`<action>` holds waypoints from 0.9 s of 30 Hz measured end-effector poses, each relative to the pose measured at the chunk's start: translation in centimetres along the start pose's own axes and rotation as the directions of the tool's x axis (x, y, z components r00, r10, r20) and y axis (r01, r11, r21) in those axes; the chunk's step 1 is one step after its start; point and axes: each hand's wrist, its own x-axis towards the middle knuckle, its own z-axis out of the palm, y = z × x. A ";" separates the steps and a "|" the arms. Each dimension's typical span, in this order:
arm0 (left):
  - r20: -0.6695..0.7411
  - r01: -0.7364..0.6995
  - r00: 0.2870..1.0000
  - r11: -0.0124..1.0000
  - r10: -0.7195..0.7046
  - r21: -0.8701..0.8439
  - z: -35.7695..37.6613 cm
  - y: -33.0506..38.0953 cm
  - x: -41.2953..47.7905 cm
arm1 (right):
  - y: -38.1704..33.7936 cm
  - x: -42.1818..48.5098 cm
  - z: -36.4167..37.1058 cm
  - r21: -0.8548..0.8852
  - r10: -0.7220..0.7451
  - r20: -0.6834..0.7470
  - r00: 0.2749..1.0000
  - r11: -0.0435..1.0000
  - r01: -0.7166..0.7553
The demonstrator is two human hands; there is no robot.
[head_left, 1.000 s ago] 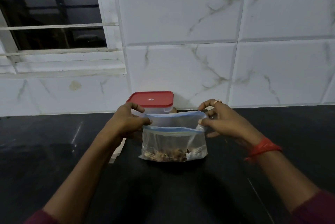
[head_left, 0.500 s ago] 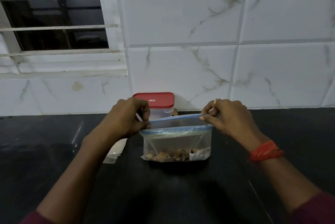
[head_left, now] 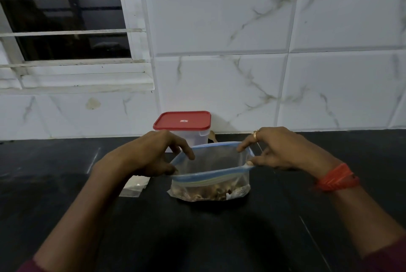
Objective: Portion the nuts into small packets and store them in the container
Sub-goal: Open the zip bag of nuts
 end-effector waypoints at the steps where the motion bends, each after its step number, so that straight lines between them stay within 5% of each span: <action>1: -0.013 0.014 1.000 0.999 -0.014 -0.044 0.0 -0.1 0.0 | -0.1 0.0 0.1 0.072 -0.012 -0.008 1.000 0.997 0.012; 6: -0.050 0.171 0.979 0.927 -0.199 -0.335 0.0 -0.9 0.3 | 0.0 0.3 0.9 0.481 0.129 -0.096 0.987 0.874 -0.067; 12: -0.008 0.230 0.967 0.885 -0.255 -0.405 0.5 -1.8 0.9 | -0.1 1.3 2.8 0.528 0.218 -0.133 0.967 0.841 -0.117; 19: 0.075 0.269 0.953 0.706 -0.294 -0.655 2.2 -3.2 2.1 | 0.8 1.8 3.4 0.563 0.241 -0.037 0.970 0.807 -0.179; 27: 0.144 0.157 0.981 0.095 -0.132 -0.983 3.9 -4.0 2.5 | 1.7 2.3 4.2 0.927 0.294 0.158 0.943 0.284 -0.244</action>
